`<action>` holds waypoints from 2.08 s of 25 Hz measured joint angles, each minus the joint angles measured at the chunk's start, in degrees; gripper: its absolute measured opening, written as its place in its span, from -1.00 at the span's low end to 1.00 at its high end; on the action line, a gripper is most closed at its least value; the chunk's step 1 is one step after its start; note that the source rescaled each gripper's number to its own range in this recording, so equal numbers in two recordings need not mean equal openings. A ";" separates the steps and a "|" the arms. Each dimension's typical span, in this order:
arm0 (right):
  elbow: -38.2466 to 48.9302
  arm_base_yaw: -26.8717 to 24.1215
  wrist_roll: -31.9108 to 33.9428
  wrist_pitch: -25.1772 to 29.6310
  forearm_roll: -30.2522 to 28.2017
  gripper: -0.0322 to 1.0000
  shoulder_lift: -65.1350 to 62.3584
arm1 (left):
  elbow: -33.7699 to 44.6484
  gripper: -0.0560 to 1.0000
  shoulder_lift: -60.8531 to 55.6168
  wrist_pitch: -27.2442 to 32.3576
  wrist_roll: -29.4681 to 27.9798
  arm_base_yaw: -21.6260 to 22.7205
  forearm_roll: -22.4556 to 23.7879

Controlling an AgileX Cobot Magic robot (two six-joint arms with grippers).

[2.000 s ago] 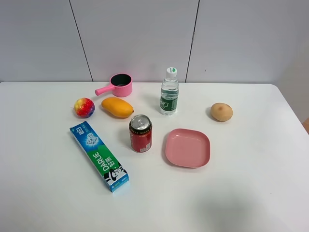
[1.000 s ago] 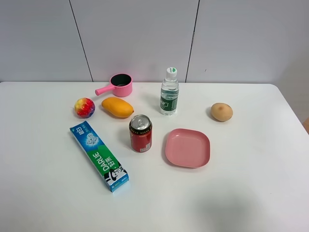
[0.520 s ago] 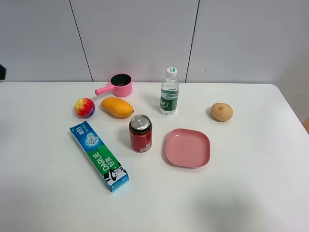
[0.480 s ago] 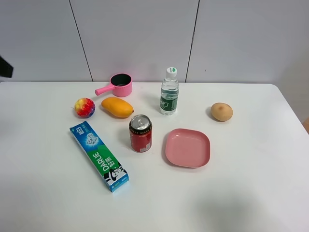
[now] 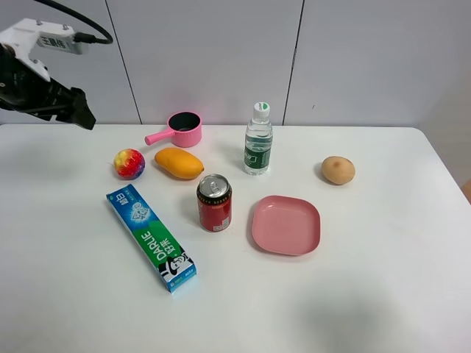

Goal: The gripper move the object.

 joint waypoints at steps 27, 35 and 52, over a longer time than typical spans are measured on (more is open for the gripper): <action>0.00 0.00 0.00 0.00 0.00 1.00 0.00 | -0.18 0.56 21.64 -18.33 6.04 -5.44 -0.18; 0.00 0.00 0.00 0.00 0.00 1.00 0.00 | -0.18 0.56 25.75 -22.87 6.08 -5.44 3.08; 0.00 0.00 0.00 0.00 0.00 1.00 0.00 | -0.19 -0.82 23.75 -16.75 5.62 -5.59 6.59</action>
